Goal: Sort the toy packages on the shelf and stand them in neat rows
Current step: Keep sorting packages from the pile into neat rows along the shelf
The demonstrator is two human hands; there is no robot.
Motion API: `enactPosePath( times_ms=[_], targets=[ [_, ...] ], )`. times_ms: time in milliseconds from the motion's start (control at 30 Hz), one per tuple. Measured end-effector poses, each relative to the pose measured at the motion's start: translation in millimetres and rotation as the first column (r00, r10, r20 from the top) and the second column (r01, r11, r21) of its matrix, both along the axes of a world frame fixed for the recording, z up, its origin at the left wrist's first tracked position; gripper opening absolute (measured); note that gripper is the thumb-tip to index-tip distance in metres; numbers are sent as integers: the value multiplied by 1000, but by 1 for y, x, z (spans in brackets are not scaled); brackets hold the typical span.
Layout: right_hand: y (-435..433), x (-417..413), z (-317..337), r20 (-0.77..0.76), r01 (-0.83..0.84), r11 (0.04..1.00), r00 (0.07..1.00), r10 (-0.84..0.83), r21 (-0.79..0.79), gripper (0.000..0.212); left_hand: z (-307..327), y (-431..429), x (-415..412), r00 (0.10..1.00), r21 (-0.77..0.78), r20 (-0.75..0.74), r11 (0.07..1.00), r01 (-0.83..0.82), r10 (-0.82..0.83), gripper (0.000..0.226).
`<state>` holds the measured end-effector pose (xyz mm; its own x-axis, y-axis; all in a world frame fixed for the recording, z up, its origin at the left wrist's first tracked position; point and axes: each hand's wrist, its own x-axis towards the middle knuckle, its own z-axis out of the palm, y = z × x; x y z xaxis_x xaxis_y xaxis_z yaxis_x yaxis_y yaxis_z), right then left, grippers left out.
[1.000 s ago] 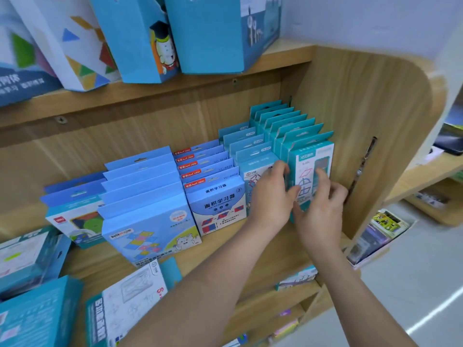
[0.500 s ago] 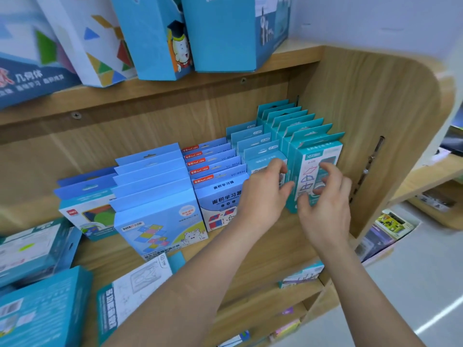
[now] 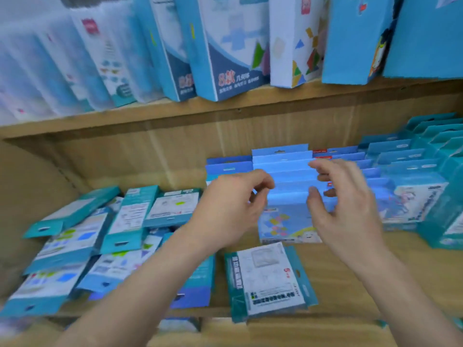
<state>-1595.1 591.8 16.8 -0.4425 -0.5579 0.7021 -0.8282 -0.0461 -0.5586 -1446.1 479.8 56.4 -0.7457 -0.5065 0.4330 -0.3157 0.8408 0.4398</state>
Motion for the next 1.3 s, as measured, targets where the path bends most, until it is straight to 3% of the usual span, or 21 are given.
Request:
enactPosePath(
  times_ms=[133,333,533,633,733,767,900,1000,1033,1100,1200,1300],
  targets=[
    [-46,47,6,-53,-132,985,989,138,107,37,-6,-55,77,972,-96,154,982,-165,179,23],
    [-110,101,-7,-3,-238,887,965,261,396,41,-34,-135,160,844,-153,427,945,-288,326,22],
    [-162,123,-25,342,-356,614,928,146,704,34,-60,-163,165,811,-111,553,982,-152,188,61],
    [-180,124,-31,457,-417,535,887,63,735,26,-65,-163,154,760,-225,627,974,-34,171,47],
    [-190,120,-32,639,-500,559,766,-71,662,32,-62,-175,153,802,-340,535,937,-84,266,27],
    [-193,119,-33,680,-518,574,727,-96,635,35,-59,-180,156,829,-316,473,936,-157,299,28],
    [-201,122,-45,658,-511,541,745,-110,668,31,-43,-193,174,923,-100,152,934,-342,354,27],
    [-209,130,-51,691,-477,649,715,-105,593,18,-34,-187,191,924,-61,-21,921,-384,383,26],
    [-211,134,-48,713,-472,698,697,-78,538,23,-31,-185,197,915,-64,-67,913,-402,398,26],
    [-216,141,-41,669,-455,752,743,25,476,35,-24,-179,210,898,-69,-135,900,-431,419,27],
    [-224,154,-26,456,-395,763,878,148,512,33,-16,-168,229,896,-86,-166,899,-429,411,29],
    [-227,158,-13,341,-313,811,928,151,494,31,-13,-159,248,888,-126,-152,883,-452,433,30]
  ],
)
